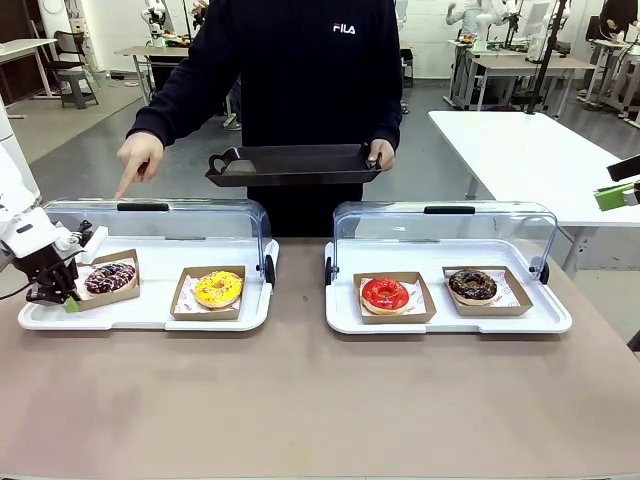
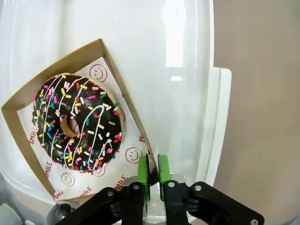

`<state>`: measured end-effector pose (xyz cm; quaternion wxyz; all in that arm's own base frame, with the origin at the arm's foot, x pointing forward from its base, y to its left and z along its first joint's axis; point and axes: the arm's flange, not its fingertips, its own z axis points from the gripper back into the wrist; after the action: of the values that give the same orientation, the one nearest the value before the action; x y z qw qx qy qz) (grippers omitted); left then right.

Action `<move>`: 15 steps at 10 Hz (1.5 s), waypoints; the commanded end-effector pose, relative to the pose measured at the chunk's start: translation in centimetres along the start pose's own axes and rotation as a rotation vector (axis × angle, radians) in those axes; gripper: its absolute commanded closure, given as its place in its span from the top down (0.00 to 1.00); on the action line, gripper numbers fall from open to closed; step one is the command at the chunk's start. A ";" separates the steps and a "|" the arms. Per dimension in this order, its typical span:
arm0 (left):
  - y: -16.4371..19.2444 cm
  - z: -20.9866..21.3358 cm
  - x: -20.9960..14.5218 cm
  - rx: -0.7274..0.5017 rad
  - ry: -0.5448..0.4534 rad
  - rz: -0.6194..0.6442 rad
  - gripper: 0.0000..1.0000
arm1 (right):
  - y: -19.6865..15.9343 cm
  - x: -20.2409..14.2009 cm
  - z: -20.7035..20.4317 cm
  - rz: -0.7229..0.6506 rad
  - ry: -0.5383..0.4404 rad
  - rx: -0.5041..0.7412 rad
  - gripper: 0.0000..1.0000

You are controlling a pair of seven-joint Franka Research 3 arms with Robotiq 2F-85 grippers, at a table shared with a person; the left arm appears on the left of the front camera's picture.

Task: Provide the desired donut to the person.
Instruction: Pick up and lift the Paper togo box containing the Donut pointed at by the person.

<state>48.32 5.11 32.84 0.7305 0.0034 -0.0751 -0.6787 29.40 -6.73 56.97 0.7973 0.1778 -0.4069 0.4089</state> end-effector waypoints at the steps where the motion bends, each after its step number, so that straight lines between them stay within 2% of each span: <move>1: 0.3 -0.1 -0.2 0.000 -0.002 0.011 0.00 | -0.2 -0.1 -0.3 0.001 -0.015 0.010 1.00; 5: -1.6 1.5 0.8 0.019 0.001 -0.045 0.00 | -0.2 -0.1 -0.3 0.001 -0.015 0.010 1.00; 9: -8.7 6.2 3.2 0.082 0.061 -0.174 0.00 | -0.2 -0.1 -0.3 0.001 -0.015 0.010 1.00; 11: -12.8 7.8 4.0 0.048 0.073 -0.234 0.00 | -0.2 -0.1 -0.3 0.001 -0.015 0.010 1.00; 13: -17.5 11.9 3.6 -0.061 -0.017 -0.273 0.00 | -0.2 -0.1 -0.3 0.001 -0.015 0.010 1.00; 15: -21.0 16.5 2.4 -0.067 -0.081 -0.249 0.00 | -0.2 -0.1 -0.3 0.001 -0.015 0.010 1.00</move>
<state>31.52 1.89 47.57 0.6380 -0.0274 -0.0585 -0.7673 29.45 -6.73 56.93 0.7978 0.1778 -0.4061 0.4086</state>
